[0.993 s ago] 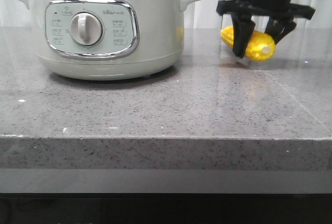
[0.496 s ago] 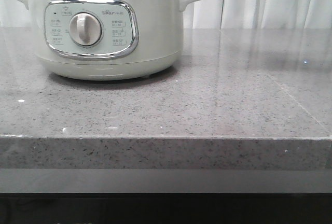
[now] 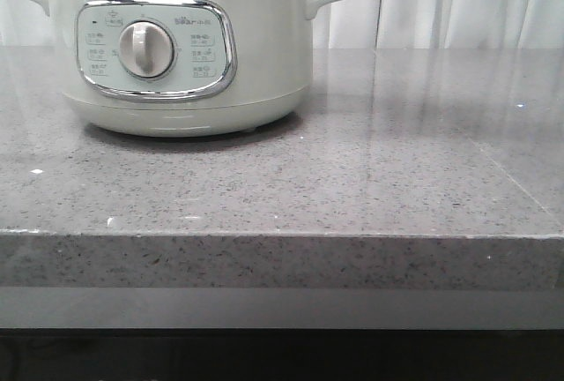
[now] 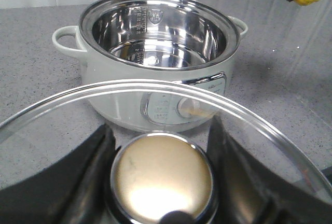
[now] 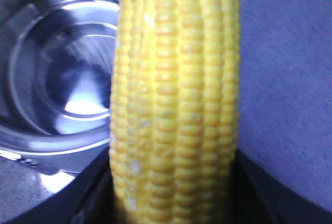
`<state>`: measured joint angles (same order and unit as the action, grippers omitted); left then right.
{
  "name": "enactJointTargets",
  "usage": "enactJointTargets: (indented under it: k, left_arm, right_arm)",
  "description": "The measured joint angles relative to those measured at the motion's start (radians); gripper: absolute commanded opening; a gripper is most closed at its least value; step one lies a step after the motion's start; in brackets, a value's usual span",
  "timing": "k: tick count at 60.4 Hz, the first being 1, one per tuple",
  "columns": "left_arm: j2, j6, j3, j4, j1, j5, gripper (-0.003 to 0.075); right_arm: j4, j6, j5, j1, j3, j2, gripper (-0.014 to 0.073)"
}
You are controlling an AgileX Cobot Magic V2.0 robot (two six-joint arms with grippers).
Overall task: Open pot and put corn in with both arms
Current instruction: 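Lift the corn with the right gripper and carry it over the pot, then lower the corn into the pot and open the right gripper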
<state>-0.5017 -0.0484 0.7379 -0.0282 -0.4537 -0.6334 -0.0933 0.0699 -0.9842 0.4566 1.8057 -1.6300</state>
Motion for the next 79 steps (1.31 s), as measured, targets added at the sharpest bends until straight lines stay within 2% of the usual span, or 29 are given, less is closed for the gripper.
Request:
enactJointTargets:
  k: [11, 19, 34, 44, 69, 72, 79]
  left_arm:
    - [0.000, 0.000, 0.000, 0.000, 0.000, 0.000, 0.0189]
    - [0.000, 0.000, 0.000, 0.000, 0.000, 0.000, 0.0189]
    - [0.000, 0.000, 0.000, 0.000, 0.000, 0.000, 0.0189]
    - [0.000, 0.000, 0.000, 0.000, 0.000, 0.000, 0.0189]
    - [0.000, 0.000, 0.000, 0.000, 0.000, 0.000, 0.0188]
    - [0.000, 0.000, 0.000, 0.000, 0.000, 0.000, 0.0188]
    - [0.000, 0.000, 0.000, 0.000, 0.000, 0.000, 0.0188]
  right_arm:
    - [-0.006, 0.034, 0.049, 0.121, 0.024, -0.018, 0.0306]
    - [-0.010, 0.042, 0.032, 0.167, 0.130, -0.101, 0.0306]
    - [-0.008, 0.042, -0.119, 0.170, 0.356, -0.295, 0.0306]
    - [-0.008, 0.044, -0.169, 0.170, 0.453, -0.395, 0.0306]
    - [0.002, 0.044, -0.199, 0.170, 0.496, -0.491, 0.0315]
    - [0.003, 0.044, -0.204, 0.170, 0.497, -0.498, 0.0344]
    - [0.006, 0.044, -0.210, 0.170, 0.497, -0.505, 0.0485]
